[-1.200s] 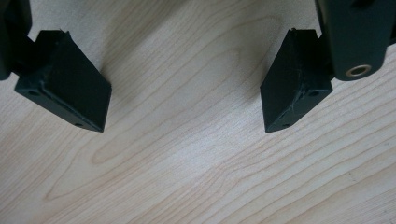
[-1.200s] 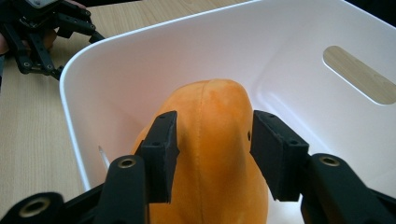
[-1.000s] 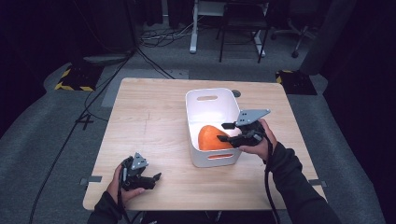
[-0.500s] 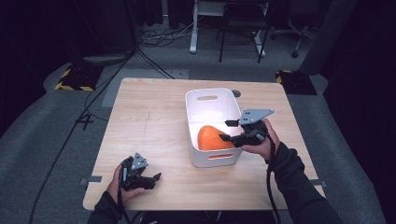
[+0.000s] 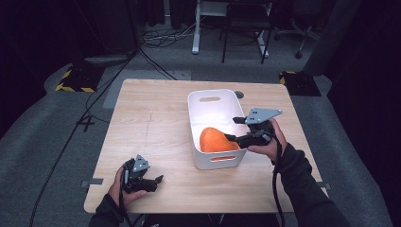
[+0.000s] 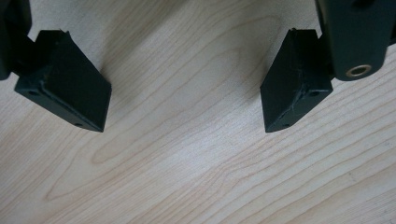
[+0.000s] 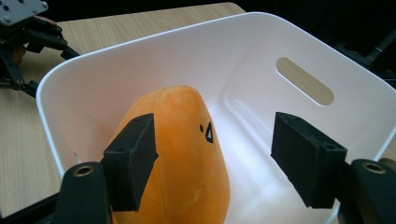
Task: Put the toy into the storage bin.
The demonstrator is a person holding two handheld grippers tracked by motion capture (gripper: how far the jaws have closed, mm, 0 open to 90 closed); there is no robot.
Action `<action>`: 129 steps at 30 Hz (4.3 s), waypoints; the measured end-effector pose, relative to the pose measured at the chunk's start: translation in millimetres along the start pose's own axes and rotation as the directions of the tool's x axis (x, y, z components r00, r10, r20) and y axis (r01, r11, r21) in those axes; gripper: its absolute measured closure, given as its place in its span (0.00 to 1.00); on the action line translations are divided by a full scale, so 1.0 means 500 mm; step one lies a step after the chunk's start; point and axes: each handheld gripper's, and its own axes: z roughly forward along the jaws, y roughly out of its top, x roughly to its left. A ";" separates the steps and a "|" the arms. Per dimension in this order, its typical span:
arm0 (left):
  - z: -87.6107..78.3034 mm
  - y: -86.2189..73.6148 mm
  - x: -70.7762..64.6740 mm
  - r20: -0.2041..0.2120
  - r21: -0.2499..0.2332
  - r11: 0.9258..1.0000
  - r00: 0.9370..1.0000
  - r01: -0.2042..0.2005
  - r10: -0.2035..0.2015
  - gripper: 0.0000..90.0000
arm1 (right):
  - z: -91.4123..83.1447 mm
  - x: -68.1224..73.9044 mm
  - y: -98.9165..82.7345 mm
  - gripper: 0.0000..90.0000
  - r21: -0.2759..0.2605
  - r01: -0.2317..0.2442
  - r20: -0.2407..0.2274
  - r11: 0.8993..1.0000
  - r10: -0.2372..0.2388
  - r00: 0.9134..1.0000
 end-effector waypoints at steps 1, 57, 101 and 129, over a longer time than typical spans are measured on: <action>0.000 0.000 0.000 0.000 0.000 1.000 1.000 0.000 0.000 0.19 | -0.002 -0.001 0.000 0.34 0.006 -0.006 0.007 1.000 0.006 1.000; 0.000 0.000 0.000 -0.001 0.000 1.000 1.000 0.000 0.000 0.18 | -0.139 -0.067 -0.090 0.31 0.017 -0.101 0.215 0.995 0.095 0.972; 0.000 0.000 0.000 -0.001 0.000 1.000 1.000 0.000 0.000 0.18 | -0.111 -0.041 -0.196 0.30 0.139 -0.113 0.218 0.984 0.081 0.972; 0.000 0.000 0.000 -0.001 0.000 1.000 1.000 0.001 -0.001 0.18 | -0.119 -0.024 -0.289 0.29 0.205 -0.160 0.233 0.965 0.111 0.966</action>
